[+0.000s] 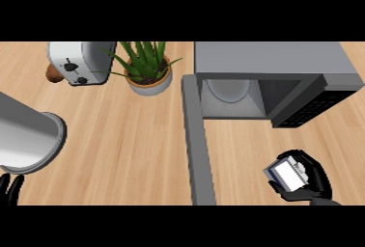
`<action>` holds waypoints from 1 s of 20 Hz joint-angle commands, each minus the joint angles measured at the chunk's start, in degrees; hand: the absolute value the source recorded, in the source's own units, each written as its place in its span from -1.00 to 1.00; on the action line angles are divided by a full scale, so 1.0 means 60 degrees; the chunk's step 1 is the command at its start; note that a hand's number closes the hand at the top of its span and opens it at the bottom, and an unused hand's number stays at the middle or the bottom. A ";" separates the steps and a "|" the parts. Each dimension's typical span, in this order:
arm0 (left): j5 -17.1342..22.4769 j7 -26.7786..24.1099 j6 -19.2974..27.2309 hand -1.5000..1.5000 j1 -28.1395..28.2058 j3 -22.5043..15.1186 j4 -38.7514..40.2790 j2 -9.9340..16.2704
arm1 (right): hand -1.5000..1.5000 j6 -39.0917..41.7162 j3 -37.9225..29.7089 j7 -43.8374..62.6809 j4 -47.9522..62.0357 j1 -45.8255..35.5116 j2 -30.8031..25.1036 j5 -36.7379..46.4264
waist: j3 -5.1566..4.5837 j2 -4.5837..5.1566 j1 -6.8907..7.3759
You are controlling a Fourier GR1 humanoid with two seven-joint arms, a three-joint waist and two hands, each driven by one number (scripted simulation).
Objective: Pick up the milk, place it into the microwave and close the microwave
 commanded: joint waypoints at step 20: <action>0.0921 -0.0193 -0.0821 -1.00 0.0626 0.1087 -0.0041 0.0210 | 1.00 0.0440 0.1741 0.3643 -0.6321 0.1083 0.1651 -0.1399 | -0.0048 -0.0103 -0.0254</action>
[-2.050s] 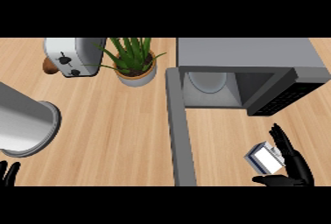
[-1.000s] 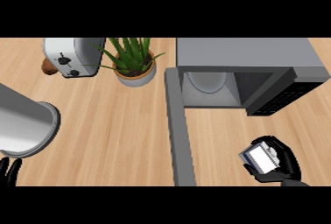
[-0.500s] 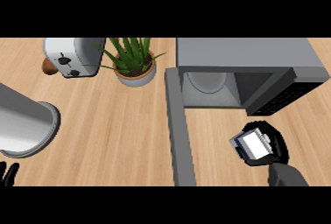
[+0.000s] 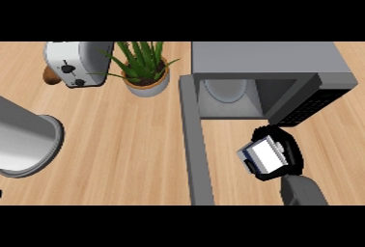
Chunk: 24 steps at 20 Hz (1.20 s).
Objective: Pick up the milk, place it into the microwave and close the microwave
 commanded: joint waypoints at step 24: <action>0.1109 -0.0249 -0.1222 -1.00 -0.0181 0.1851 0.0946 0.0209 | 1.00 -0.5876 0.4001 0.5070 -0.6225 0.0370 0.0808 -0.0139 | 0.0010 0.0064 0.0148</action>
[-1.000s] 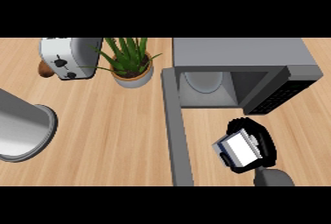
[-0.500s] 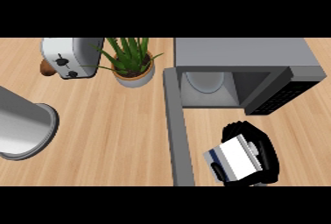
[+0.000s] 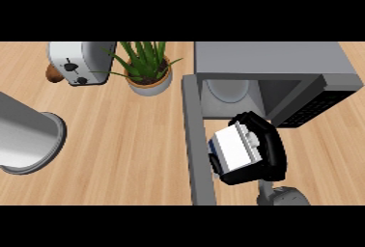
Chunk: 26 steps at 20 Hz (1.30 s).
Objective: Pick up the milk, place it into the microwave and close the microwave
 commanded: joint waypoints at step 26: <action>0.0357 0.0645 -0.0509 -1.00 -0.1726 0.1136 0.1267 0.0437 | 1.00 -0.0877 -0.3495 -0.4990 1.1489 -0.6859 -0.0917 0.0141 | 0.0018 0.0157 0.0310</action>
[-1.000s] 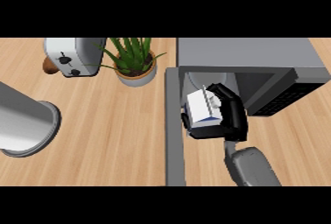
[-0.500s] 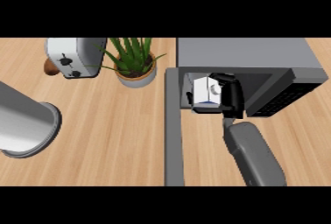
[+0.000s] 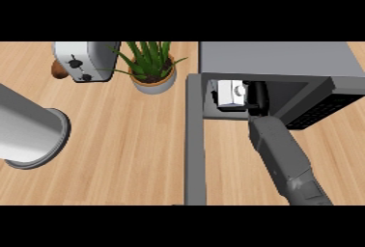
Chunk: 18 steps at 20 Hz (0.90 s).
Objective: Pick up the milk, place it into the microwave and close the microwave
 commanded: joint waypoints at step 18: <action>-0.0193 -0.0113 -0.0345 -1.00 -0.0696 0.0037 0.0700 0.0006 | 1.00 -0.4746 0.0411 -0.0642 0.3848 -0.3123 -0.0460 0.2202 | 0.0005 0.0230 0.0468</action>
